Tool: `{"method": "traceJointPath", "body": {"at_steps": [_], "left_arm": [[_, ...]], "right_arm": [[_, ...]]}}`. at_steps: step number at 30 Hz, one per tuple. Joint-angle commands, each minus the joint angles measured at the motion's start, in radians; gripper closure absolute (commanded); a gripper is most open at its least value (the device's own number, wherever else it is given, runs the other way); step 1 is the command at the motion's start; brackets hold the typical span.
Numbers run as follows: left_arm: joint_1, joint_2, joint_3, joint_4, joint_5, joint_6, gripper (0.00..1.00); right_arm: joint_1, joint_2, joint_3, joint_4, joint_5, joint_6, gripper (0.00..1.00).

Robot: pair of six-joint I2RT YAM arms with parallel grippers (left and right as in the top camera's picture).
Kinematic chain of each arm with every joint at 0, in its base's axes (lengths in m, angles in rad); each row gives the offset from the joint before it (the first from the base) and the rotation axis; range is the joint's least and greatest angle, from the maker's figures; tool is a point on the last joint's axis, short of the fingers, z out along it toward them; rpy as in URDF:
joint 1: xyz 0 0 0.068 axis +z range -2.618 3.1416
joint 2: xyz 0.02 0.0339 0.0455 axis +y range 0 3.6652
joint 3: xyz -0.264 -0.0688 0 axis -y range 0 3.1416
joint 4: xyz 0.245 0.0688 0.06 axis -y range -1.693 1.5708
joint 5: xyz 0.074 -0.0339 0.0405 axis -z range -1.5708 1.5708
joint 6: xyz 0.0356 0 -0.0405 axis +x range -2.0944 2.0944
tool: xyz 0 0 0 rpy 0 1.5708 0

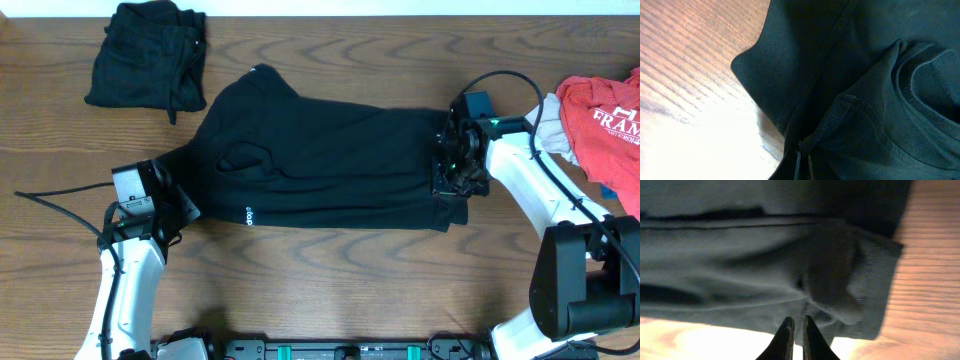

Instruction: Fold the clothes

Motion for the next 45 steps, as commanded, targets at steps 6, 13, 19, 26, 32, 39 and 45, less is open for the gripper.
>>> {"method": "traceJointPath", "body": {"at_steps": [6, 13, 19, 26, 32, 39, 45], "left_arm": [[0.006, -0.008, 0.017, -0.006, -0.027, -0.006, 0.94], [0.006, -0.008, 0.017, -0.007, -0.027, -0.006, 0.94], [0.006, -0.008, 0.017, -0.007, -0.027, -0.006, 0.94], [0.006, -0.008, 0.017, -0.011, -0.027, -0.006, 0.94], [0.006, -0.008, 0.017, -0.026, -0.027, -0.006, 0.83], [0.006, -0.008, 0.017, -0.047, -0.027, -0.006, 0.29], [0.006, -0.008, 0.017, -0.055, -0.027, -0.006, 0.28]], "right_arm": [[0.075, 0.005, -0.025, 0.024, -0.231, -0.15, 0.92], [0.083, 0.005, -0.134, 0.169, -0.067, 0.012, 0.96], [0.013, 0.005, -0.191, 0.185, -0.049, 0.017, 0.94], [-0.077, 0.005, -0.235, 0.177, 0.036, 0.018, 0.92], [-0.138, 0.005, -0.236, 0.174, 0.052, 0.017, 0.9], [-0.203, 0.005, -0.236, 0.163, 0.108, 0.006, 0.89], [-0.218, 0.005, -0.236, 0.159, 0.151, -0.006, 0.89]]}}
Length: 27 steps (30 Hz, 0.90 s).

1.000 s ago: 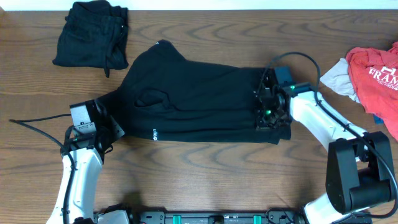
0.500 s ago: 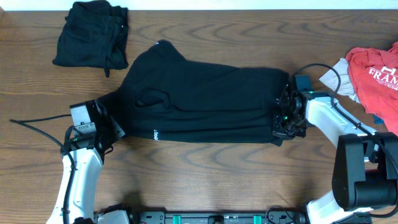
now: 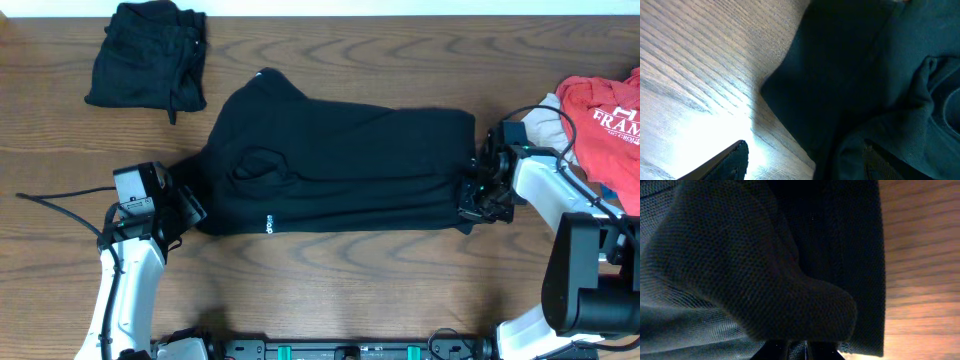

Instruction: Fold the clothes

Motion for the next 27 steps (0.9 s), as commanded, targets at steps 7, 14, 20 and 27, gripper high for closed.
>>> {"method": "traceJointPath", "body": {"at_steps": [7, 14, 20, 27], "left_arm": [[0.006, -0.008, 0.017, -0.007, -0.011, -0.002, 0.27], [0.006, -0.008, 0.017, -0.006, 0.017, 0.012, 0.28], [0.001, -0.009, 0.017, -0.006, 0.194, 0.105, 0.3], [-0.044, -0.037, 0.017, 0.002, 0.321, 0.203, 0.3]], "right_arm": [[-0.056, 0.006, -0.018, -0.015, 0.212, -0.01, 0.81], [-0.099, 0.005, 0.029, -0.051, 0.212, -0.006, 0.6], [-0.094, 0.005, 0.165, -0.167, 0.196, -0.006, 0.09], [-0.093, 0.005, 0.336, -0.275, -0.092, -0.095, 0.06]]}}
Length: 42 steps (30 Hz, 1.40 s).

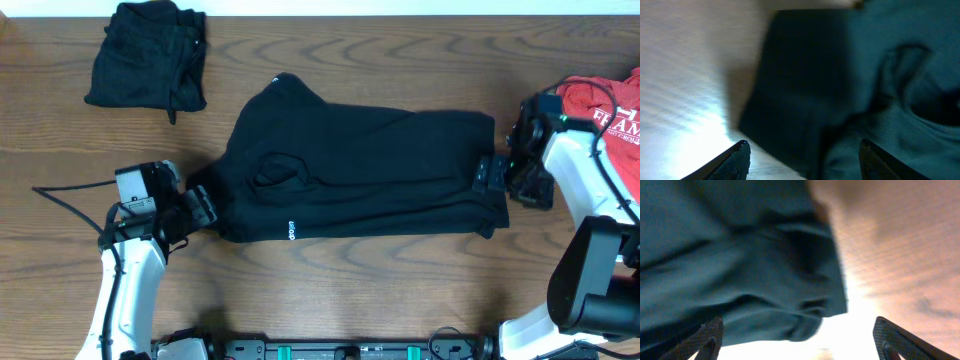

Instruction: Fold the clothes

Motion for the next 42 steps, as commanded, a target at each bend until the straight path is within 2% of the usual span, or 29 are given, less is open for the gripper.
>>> {"method": "traceJointPath", "body": {"at_steps": [1, 6, 8, 11, 13, 17, 22, 25, 34, 42], "left_arm": [[-0.038, -0.037, 0.017, 0.011, 0.121, 0.085, 0.3], [-0.149, -0.06, 0.017, 0.093, 0.193, 0.077, 0.32], [-0.212, -0.054, 0.017, 0.143, 0.187, 0.031, 0.33], [-0.283, -0.035, 0.017, 0.186, 0.179, -0.059, 0.42], [-0.313, -0.022, 0.017, 0.179, 0.131, -0.105, 0.45], [-0.323, -0.013, 0.017, 0.14, 0.046, -0.108, 0.58], [-0.323, -0.003, 0.017, 0.124, 0.009, -0.108, 0.73], [-0.323, 0.03, 0.017, 0.117, 0.008, -0.108, 0.78], [-0.323, 0.209, 0.017, 0.08, 0.006, -0.138, 0.81], [-0.293, 0.235, 0.017, 0.044, -0.036, -0.151, 0.81]], "right_arm": [[-0.002, 0.004, 0.072, -0.013, -0.229, -0.092, 0.06], [0.022, 0.005, 0.082, 0.057, -0.608, -0.205, 0.06], [0.051, 0.005, 0.082, 0.095, -0.68, -0.203, 0.07], [0.114, 0.005, 0.082, 0.162, -0.766, -0.163, 0.09], [0.178, 0.005, 0.082, 0.216, -0.78, -0.113, 0.1], [0.319, 0.005, 0.083, 0.335, -0.739, -0.021, 0.11], [0.41, 0.005, 0.083, 0.45, -0.667, 0.095, 0.11], [0.441, 0.005, 0.083, 0.5, -0.668, 0.151, 0.12], [0.526, 0.005, 0.083, 0.549, -0.665, 0.195, 0.15], [0.546, 0.005, 0.083, 0.562, -0.657, 0.202, 0.16]]}}
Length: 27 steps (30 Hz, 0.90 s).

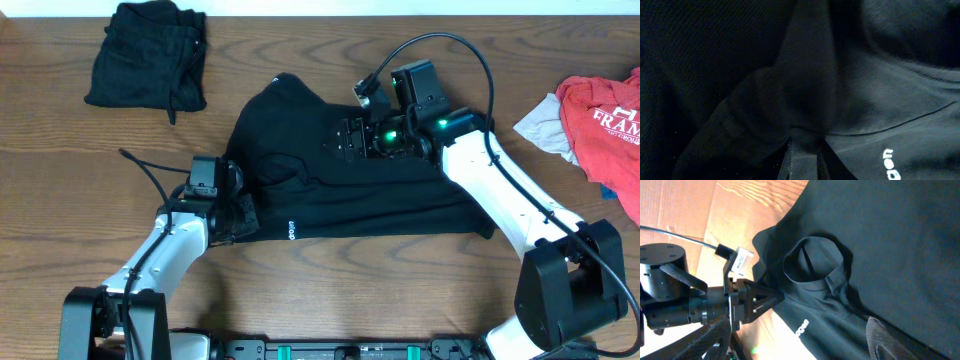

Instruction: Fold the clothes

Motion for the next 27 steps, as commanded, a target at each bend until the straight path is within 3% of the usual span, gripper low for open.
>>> {"method": "traceJointPath", "body": {"at_steps": [1, 5, 11, 16, 21, 25, 27], "left_arm": [[0.032, 0.005, 0.016, -0.046, -0.078, -0.037, 0.81], [0.065, -0.001, 0.016, -0.1, -0.124, -0.05, 0.82], [0.071, -0.101, 0.018, -0.139, -0.127, -0.05, 0.65], [0.071, -0.226, 0.018, -0.17, -0.177, -0.07, 0.47], [0.071, -0.314, 0.018, -0.246, -0.272, -0.183, 0.46], [0.074, -0.365, 0.018, -0.304, -0.391, -0.294, 0.41], [0.082, -0.389, 0.018, -0.324, -0.425, -0.321, 0.29]], "right_arm": [[0.008, 0.005, 0.012, 0.002, 0.019, 0.015, 0.16], [0.008, 0.005, 0.012, 0.012, 0.046, 0.022, 0.16], [0.05, 0.005, 0.012, 0.04, 0.05, 0.0, 0.19], [0.138, 0.005, 0.012, 0.014, 0.262, -0.205, 0.24], [0.253, 0.011, 0.012, -0.005, 0.614, -0.373, 0.32], [0.283, 0.057, 0.012, 0.038, 0.629, -0.435, 0.34], [0.288, 0.098, 0.02, 0.052, 0.621, -0.468, 0.34]]}}
